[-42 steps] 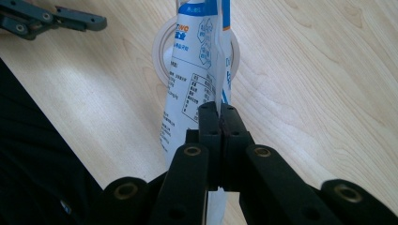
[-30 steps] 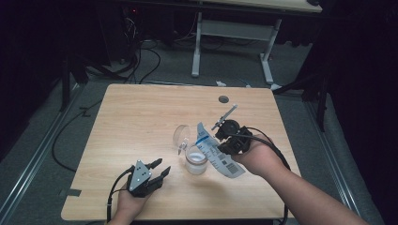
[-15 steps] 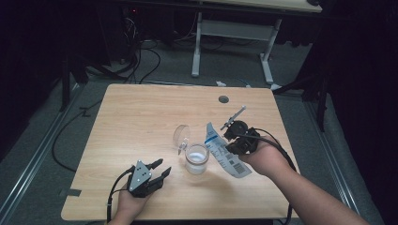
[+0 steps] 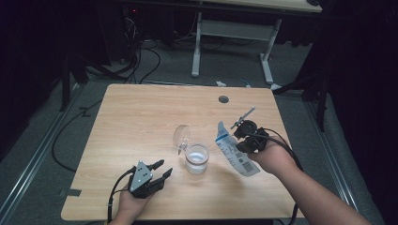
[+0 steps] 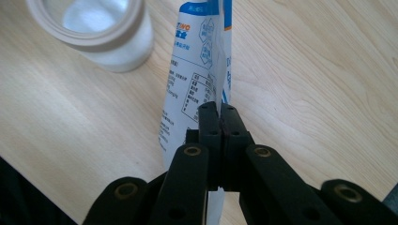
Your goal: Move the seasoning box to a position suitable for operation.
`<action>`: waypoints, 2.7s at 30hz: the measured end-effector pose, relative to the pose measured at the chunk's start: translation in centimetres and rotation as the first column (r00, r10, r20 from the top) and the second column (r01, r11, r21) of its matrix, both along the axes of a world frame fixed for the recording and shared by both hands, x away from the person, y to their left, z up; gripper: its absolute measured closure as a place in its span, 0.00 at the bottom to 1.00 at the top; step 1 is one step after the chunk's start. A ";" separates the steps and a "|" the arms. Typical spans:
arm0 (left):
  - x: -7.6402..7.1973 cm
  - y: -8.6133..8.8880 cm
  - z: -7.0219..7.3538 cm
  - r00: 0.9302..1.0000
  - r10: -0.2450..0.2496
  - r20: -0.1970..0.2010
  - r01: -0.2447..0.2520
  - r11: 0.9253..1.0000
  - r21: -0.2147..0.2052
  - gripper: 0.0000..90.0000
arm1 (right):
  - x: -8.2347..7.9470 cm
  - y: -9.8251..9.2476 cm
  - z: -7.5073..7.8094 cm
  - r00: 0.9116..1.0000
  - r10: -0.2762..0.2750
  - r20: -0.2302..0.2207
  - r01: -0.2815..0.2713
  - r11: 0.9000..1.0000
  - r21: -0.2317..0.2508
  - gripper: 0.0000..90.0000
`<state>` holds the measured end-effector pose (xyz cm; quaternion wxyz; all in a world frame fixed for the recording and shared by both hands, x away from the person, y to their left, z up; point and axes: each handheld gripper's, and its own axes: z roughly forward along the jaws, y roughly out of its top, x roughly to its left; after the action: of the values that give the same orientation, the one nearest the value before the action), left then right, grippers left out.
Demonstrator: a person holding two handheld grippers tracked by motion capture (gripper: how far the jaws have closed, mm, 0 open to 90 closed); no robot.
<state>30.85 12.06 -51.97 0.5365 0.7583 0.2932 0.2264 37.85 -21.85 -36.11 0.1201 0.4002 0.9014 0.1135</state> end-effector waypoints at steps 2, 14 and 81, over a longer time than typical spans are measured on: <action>0.0 0.0 0.0 1.000 0.000 -0.001 0.000 1.000 -0.001 0.61 | 0.2 -0.5 -0.3 1.000 -0.016 -0.006 0.016 1.000 -0.002 1.00; 0.0 0.0 -0.1 1.000 0.003 -0.007 -0.003 1.000 -0.006 0.61 | 1.2 -2.7 -1.5 0.997 -0.071 0.002 0.071 0.997 -0.031 1.00; 0.4 0.6 -0.4 0.999 0.034 -0.033 -0.035 0.999 -0.018 0.60 | -3.2 -7.1 -5.1 0.922 -0.247 0.297 0.147 0.935 0.323 1.00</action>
<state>31.24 12.68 -52.34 0.5348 0.7515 0.3170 0.2206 34.61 -28.93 -41.16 0.2205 0.4781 0.7956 0.2997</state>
